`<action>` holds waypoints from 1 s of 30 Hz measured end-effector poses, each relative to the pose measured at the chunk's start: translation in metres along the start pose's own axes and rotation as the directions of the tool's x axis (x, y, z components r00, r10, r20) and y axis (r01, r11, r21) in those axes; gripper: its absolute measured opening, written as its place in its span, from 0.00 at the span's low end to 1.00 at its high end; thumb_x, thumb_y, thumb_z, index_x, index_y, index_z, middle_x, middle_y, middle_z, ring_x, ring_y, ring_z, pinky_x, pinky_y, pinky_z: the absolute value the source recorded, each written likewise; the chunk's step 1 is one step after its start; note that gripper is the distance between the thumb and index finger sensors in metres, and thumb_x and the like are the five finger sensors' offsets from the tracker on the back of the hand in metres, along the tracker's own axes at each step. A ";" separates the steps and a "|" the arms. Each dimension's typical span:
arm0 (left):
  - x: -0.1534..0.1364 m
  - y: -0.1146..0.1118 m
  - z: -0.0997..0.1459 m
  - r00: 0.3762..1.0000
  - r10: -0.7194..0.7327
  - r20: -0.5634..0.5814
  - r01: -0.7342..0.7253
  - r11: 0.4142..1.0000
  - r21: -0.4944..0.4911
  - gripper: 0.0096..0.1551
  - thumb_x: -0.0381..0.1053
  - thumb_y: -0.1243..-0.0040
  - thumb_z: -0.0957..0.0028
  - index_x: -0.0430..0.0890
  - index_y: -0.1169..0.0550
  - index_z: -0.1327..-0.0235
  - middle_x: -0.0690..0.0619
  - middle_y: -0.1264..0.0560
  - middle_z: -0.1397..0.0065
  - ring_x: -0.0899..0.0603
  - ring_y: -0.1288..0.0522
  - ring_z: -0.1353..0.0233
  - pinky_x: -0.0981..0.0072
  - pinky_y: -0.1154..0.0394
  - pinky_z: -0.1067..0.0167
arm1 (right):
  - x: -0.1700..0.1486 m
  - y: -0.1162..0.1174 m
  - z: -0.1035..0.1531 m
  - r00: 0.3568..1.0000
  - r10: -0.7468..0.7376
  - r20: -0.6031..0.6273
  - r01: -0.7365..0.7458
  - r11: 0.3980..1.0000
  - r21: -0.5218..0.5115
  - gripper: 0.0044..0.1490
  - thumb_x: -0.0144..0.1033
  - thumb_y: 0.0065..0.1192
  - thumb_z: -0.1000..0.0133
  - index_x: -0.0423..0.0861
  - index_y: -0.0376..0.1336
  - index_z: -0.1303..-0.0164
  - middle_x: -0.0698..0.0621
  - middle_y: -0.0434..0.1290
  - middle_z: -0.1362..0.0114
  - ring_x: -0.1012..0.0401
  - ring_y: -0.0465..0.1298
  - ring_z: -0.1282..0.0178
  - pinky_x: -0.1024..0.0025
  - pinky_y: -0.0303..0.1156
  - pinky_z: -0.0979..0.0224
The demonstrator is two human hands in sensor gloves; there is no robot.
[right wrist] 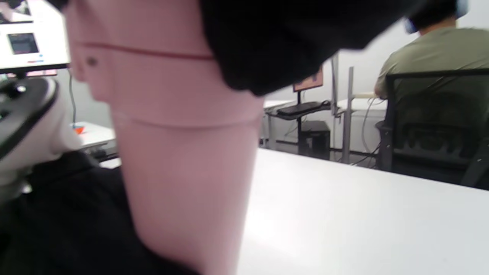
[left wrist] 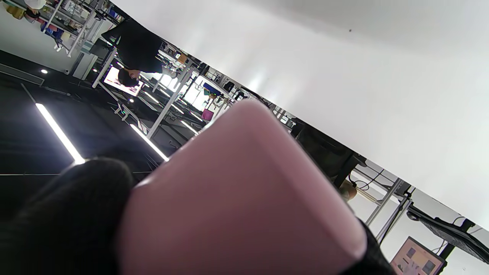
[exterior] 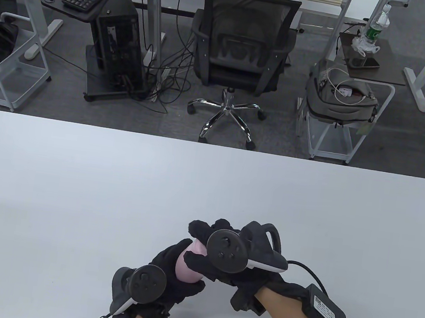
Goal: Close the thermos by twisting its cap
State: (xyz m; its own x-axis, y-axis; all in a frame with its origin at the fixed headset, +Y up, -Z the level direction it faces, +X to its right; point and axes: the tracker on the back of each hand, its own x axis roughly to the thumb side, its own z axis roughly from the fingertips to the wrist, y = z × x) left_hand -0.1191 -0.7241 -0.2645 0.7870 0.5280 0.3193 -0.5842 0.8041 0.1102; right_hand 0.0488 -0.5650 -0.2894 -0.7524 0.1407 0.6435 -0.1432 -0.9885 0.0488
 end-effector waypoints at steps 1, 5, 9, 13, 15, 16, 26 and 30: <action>0.000 0.000 0.000 1.000 -0.010 0.002 0.010 1.000 0.005 0.80 0.79 0.29 0.83 0.53 0.53 0.19 0.46 0.42 0.19 0.39 0.36 0.23 0.50 0.29 0.28 | 0.002 0.000 0.001 1.000 0.013 -0.019 -0.013 1.000 -0.004 0.40 0.59 0.47 0.30 0.38 0.60 0.22 0.34 0.75 0.40 0.63 0.80 0.67 0.80 0.80 0.71; -0.003 -0.001 -0.001 0.999 -0.025 -0.021 0.025 1.000 0.006 0.81 0.79 0.29 0.82 0.52 0.54 0.19 0.46 0.42 0.19 0.38 0.37 0.23 0.50 0.29 0.28 | 0.001 0.004 0.001 0.998 0.002 -0.056 0.000 1.000 0.022 0.45 0.59 0.44 0.28 0.32 0.54 0.19 0.31 0.72 0.36 0.62 0.81 0.62 0.78 0.82 0.67; -0.026 0.010 -0.019 0.984 0.091 -0.152 -0.089 0.996 0.023 0.81 0.79 0.30 0.82 0.56 0.58 0.20 0.48 0.46 0.17 0.40 0.41 0.20 0.51 0.32 0.26 | -0.014 -0.003 0.015 0.997 -0.034 -0.072 0.028 0.996 -0.089 0.58 0.69 0.33 0.31 0.34 0.35 0.09 0.22 0.62 0.22 0.47 0.82 0.53 0.63 0.83 0.55; -0.063 0.031 -0.067 0.946 0.021 -0.323 -0.028 0.999 -0.018 0.80 0.80 0.32 0.79 0.62 0.63 0.20 0.51 0.49 0.16 0.45 0.44 0.19 0.54 0.35 0.21 | -0.034 0.005 0.023 0.982 -0.111 -0.151 0.074 0.970 -0.233 0.57 0.68 0.34 0.31 0.33 0.40 0.09 0.21 0.62 0.22 0.40 0.81 0.48 0.55 0.83 0.51; -0.095 0.033 -0.101 0.909 -0.027 -0.416 -0.008 0.997 -0.081 0.78 0.78 0.31 0.78 0.61 0.61 0.19 0.52 0.45 0.16 0.47 0.38 0.20 0.61 0.31 0.21 | -0.045 0.018 0.021 0.966 -0.111 -0.233 0.054 0.970 -0.238 0.56 0.67 0.35 0.30 0.33 0.41 0.09 0.22 0.64 0.23 0.40 0.81 0.47 0.54 0.83 0.50; -0.102 0.031 -0.106 0.889 -0.027 -0.458 -0.019 0.995 -0.096 0.78 0.76 0.29 0.76 0.62 0.61 0.20 0.54 0.45 0.16 0.53 0.39 0.18 0.64 0.31 0.20 | -0.048 0.023 0.019 0.960 -0.107 -0.259 0.045 0.971 -0.233 0.56 0.67 0.35 0.30 0.33 0.41 0.09 0.23 0.64 0.23 0.40 0.81 0.46 0.53 0.83 0.50; -0.137 -0.013 -0.123 0.850 -0.083 -0.520 -0.056 0.968 -0.245 0.76 0.76 0.30 0.73 0.65 0.62 0.20 0.61 0.45 0.14 0.58 0.37 0.17 0.71 0.32 0.16 | -0.070 0.055 0.015 0.935 -0.100 -0.341 0.023 0.975 -0.223 0.54 0.64 0.41 0.30 0.32 0.46 0.10 0.24 0.63 0.21 0.36 0.79 0.39 0.45 0.80 0.44; -0.142 -0.015 -0.122 0.847 -0.040 -0.531 -0.099 0.968 -0.231 0.75 0.76 0.30 0.72 0.65 0.61 0.19 0.62 0.45 0.14 0.58 0.37 0.16 0.66 0.34 0.15 | -0.076 0.060 0.017 0.928 -0.106 -0.357 0.029 0.976 -0.215 0.54 0.63 0.41 0.30 0.32 0.46 0.10 0.23 0.62 0.20 0.34 0.77 0.36 0.42 0.78 0.42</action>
State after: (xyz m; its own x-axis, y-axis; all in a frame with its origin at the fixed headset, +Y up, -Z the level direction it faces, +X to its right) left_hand -0.1977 -0.7775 -0.4259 0.7953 0.5595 -0.2335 -0.5972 0.7893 -0.1426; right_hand 0.1080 -0.6356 -0.3222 -0.9126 0.2549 0.3198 -0.2996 -0.9490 -0.0984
